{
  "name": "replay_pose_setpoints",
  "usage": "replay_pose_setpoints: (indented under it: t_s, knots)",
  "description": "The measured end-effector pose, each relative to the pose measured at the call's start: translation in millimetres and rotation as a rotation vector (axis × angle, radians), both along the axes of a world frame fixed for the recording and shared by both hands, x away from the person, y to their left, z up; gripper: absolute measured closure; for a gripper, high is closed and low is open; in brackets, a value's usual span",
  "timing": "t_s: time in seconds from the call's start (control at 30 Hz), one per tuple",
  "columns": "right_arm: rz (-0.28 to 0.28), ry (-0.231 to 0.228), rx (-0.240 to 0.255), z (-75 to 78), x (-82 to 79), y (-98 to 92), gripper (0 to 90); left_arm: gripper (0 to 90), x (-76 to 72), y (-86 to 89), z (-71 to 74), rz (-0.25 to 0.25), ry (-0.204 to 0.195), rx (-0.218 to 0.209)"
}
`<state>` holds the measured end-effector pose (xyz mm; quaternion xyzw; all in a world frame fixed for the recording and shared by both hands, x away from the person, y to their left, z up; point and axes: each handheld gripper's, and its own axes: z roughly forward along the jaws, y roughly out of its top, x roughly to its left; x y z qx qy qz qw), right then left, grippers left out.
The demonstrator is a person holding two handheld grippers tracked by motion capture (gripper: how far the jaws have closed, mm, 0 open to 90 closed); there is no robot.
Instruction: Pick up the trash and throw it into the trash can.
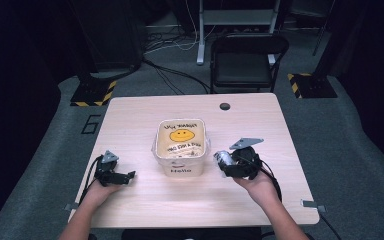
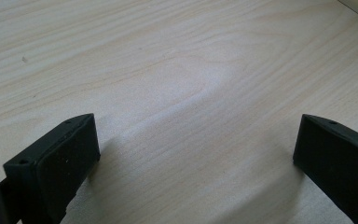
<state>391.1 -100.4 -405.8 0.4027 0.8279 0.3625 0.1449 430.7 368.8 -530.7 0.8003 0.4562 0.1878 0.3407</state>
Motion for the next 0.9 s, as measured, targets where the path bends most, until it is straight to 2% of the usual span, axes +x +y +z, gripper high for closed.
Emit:
replay_pose_setpoints:
  t_s: [0.13, 0.4, 0.6, 0.9]
  knots:
    - [0.012, -0.020, -0.002, 13.5, 2.5, 0.4, 43.7, 0.0, 0.0, 0.0, 0.0, 0.000, 0.000, 0.000]
    - [0.023, -0.033, -0.008, 28.4, 5.6, 4.3, 43.7, 0.0, 0.0, 0.0, -0.1, 0.001, -0.001, -0.001]
    - [0.036, -0.043, 0.008, 36.4, 8.1, 9.0, 43.7, 0.0, 0.0, 0.0, 0.0, 0.000, 0.000, 0.000]
    - [0.064, -0.067, 0.024, 58.0, 15.5, 22.7, 43.7, 0.0, 0.0, 0.0, 0.0, 0.000, 0.000, 0.000]
